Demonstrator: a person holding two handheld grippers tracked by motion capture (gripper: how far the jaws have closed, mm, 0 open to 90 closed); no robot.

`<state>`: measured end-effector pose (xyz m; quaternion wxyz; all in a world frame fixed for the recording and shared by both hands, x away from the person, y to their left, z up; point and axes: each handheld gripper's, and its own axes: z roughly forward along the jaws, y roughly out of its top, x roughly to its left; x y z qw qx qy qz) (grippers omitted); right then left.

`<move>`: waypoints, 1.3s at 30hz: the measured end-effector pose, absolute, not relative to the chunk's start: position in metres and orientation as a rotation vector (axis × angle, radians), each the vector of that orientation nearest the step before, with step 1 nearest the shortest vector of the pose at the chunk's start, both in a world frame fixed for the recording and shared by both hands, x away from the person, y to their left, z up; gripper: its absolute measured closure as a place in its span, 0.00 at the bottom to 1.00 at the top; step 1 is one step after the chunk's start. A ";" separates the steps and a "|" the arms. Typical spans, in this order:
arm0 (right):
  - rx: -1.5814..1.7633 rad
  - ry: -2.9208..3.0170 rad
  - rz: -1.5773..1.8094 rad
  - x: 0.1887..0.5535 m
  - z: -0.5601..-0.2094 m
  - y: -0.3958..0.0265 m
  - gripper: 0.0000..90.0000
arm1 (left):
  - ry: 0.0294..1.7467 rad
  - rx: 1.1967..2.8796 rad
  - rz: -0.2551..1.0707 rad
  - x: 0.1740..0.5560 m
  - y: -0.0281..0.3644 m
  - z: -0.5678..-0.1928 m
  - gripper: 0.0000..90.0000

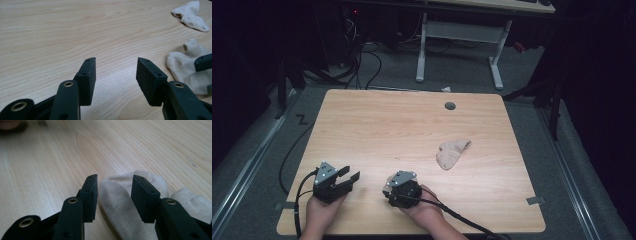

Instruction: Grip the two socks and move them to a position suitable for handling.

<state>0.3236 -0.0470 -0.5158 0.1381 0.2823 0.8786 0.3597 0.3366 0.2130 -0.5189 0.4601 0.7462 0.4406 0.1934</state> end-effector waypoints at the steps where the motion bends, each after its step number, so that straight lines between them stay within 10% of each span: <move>1: 0.812 2.544 1.028 0.324 -0.517 -0.047 0.64 | 1.086 1.835 0.477 0.337 0.213 -0.519 0.56; 10: 0.803 2.532 0.971 0.324 -0.522 -0.046 0.95 | 1.082 1.836 0.476 0.336 0.212 -0.519 0.56; 23: 0.871 2.322 1.162 0.315 -0.473 -0.087 0.95 | 1.032 1.897 0.416 0.332 0.193 -0.521 0.54; 39: 1.089 2.191 1.145 0.305 -0.498 -0.170 0.95 | 0.684 2.151 0.315 0.324 0.054 -0.512 0.72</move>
